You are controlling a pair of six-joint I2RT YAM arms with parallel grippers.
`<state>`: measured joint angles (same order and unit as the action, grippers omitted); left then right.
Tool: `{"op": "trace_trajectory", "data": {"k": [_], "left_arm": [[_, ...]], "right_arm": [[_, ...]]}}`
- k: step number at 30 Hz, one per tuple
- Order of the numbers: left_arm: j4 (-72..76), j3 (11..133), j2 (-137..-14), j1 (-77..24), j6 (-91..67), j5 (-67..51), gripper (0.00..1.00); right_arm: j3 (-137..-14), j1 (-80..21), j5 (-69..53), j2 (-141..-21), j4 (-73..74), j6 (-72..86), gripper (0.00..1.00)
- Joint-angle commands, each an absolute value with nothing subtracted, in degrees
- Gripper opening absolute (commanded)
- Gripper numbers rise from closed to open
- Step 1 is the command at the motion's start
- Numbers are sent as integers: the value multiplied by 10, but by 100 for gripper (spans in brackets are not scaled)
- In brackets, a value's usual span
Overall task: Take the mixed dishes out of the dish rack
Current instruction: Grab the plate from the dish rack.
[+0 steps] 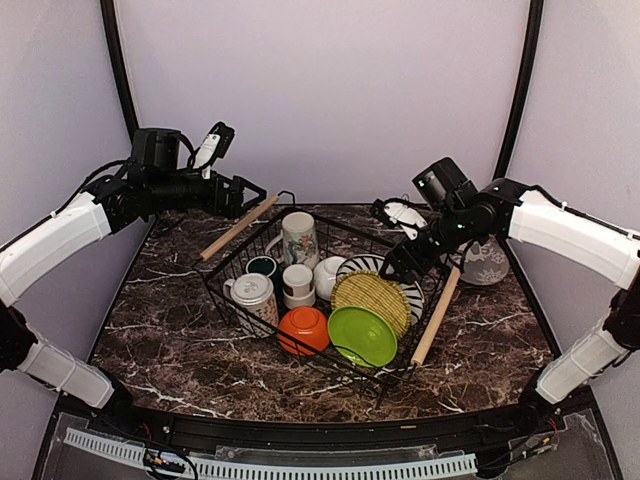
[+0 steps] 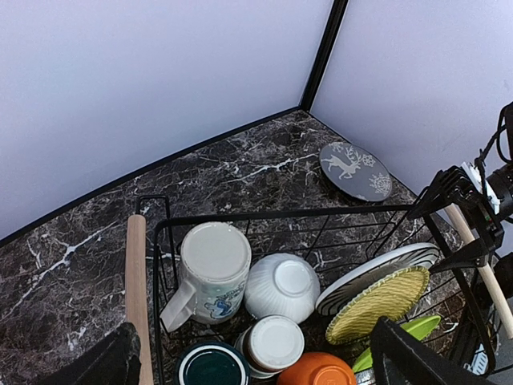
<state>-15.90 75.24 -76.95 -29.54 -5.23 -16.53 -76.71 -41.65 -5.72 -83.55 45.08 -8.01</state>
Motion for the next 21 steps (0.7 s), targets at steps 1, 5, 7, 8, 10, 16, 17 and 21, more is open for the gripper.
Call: {"op": "trace_trajectory", "data": {"k": [1,5,7,8,10,16,17,21], "left_arm": [[-152,747,-768,-298,-56,-170,99],[-153,748,-769,-298,-56,-172,99],[-153,748,-769,-298,-56,-172,99],[-153,748,-769,-298,-57,-172,99],[-153,748,-769,-298,-57,-173,99],[-153,748,-769,-298,-56,-172,99],[-153,748,-769,-298,-57,-172,99],[-153,748,-769,-298,-57,-174,99]], "right_arm": [[-787,-421,-23,-838,458,-98,75],[-788,-422,-13,-850,460,-104,61],[-790,-422,-11,-853,458,-107,54],[-791,-422,-14,-855,457,-108,52],[-791,-422,-19,-860,454,-113,49],[-795,-422,-24,-887,454,-122,38],[-796,-422,-28,-890,454,-123,37],[-800,-422,-42,-905,454,-128,31]]}}
